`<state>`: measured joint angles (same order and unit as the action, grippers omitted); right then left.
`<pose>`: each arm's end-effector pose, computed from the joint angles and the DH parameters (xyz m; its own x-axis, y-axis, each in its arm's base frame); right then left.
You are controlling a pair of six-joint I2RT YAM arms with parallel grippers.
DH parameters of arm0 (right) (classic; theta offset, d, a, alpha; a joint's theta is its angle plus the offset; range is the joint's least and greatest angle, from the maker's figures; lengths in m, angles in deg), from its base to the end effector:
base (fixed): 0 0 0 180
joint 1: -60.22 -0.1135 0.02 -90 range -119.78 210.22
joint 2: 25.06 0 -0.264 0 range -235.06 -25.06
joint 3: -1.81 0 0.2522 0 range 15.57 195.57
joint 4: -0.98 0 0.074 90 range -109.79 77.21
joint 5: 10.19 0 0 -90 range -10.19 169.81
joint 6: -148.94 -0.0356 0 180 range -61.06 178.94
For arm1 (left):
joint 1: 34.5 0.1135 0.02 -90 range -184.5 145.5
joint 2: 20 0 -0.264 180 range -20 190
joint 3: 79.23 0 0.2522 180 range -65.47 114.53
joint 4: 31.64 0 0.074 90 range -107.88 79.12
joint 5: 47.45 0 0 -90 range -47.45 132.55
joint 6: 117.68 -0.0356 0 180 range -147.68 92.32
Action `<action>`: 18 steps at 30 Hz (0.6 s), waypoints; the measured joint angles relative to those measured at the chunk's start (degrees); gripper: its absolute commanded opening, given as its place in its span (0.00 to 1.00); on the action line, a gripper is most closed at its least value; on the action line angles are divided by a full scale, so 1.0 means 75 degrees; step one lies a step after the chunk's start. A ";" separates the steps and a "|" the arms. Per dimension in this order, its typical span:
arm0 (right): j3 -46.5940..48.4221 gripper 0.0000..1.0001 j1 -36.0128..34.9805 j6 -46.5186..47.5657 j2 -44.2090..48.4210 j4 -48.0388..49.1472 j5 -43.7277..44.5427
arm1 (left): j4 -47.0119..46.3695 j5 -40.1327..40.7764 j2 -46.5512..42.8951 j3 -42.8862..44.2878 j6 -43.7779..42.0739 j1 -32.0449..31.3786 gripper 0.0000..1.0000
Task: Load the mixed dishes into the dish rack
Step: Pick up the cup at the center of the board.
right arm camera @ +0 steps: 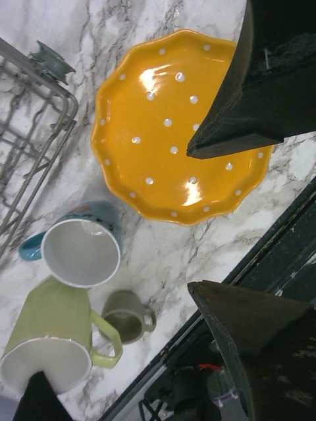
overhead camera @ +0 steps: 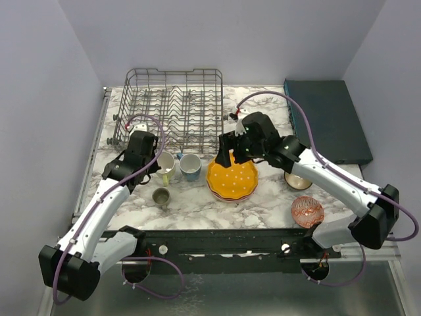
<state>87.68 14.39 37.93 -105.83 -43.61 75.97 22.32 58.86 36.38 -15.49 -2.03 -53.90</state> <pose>0.2166 0.2264 0.3269 -0.6832 -0.1899 -0.7052 -0.5428 0.7779 0.3164 0.1903 -0.0564 0.2871 -0.6770 -0.2021 -0.7077 -0.1733 0.9783 -0.1135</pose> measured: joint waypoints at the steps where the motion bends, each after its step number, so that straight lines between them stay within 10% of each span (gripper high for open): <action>1: 0.0064 0.80 0.0000 -0.0003 0.0111 -0.0020 -0.0047 | 0.0050 -0.0006 -0.0015 0.0067 -0.0012 0.0000 0.00; 18: 0.0428 0.79 0.0003 -0.0085 0.0734 -0.0574 -0.0254 | 0.1466 -0.1979 -0.0102 0.1536 0.0114 -0.0058 0.00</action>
<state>90.90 14.42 37.29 -100.33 -47.92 74.07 33.32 44.02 35.62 -3.97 -1.18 -54.34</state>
